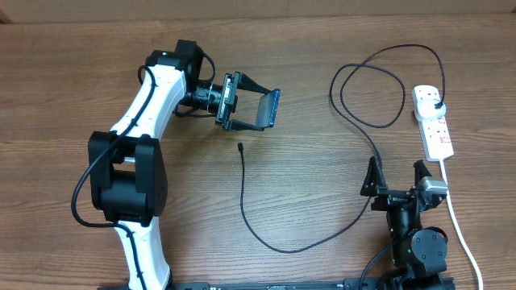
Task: Plug charger to phone and switch on socket
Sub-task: 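Lift and tilt the phone upright with the left gripper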
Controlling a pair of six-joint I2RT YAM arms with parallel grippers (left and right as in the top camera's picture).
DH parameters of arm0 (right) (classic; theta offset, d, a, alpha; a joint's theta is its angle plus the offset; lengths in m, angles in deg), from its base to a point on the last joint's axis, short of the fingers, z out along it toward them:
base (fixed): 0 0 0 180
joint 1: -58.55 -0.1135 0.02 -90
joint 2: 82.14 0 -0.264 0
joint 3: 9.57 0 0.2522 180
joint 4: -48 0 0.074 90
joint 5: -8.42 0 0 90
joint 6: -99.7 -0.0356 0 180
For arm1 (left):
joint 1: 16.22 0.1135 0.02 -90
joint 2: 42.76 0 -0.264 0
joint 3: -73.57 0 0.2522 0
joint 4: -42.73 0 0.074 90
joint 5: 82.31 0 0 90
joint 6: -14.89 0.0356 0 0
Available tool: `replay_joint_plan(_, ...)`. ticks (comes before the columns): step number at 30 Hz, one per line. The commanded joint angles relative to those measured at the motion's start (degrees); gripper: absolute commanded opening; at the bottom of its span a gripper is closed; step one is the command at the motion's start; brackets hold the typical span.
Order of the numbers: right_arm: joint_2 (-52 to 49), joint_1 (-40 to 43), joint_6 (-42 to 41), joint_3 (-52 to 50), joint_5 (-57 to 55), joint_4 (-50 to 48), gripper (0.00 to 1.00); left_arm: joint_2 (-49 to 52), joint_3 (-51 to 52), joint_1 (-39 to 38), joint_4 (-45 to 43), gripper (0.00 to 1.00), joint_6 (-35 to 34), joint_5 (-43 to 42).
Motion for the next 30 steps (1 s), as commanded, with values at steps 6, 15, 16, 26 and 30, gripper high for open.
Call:
replay_joint_plan(6, 0.52, -0.33, 0.28, -0.61, 0.11, -0.35, 1.00, -0.37, -1.73, 0.31, -0.04, 0.52, -0.50, 3.50)
replay_joint_plan(15, 0.52, -0.33, 0.26, -0.61, 0.11, -0.35, 1.00, -0.37, -1.73, 0.33, -0.04, 0.52, -0.52, 31.76)
replay_joint_plan(16, 0.52, -0.33, 0.26, -0.61, 0.11, -0.35, 1.00, -0.37, -1.73, 0.31, -0.02, 0.51, -0.52, 34.38)
replay_joint_plan(26, 0.52, -0.33, 0.28, -0.61, 0.11, -0.37, 1.00, -0.37, -1.73, 0.20, 0.24, 0.52, 0.94, 58.71)
replay_joint_plan(30, 0.52, -0.33, 0.28, -0.61, 0.11, -0.35, 1.00, -0.37, -1.73, 0.20, 0.22, 0.52, 3.23, 58.73)
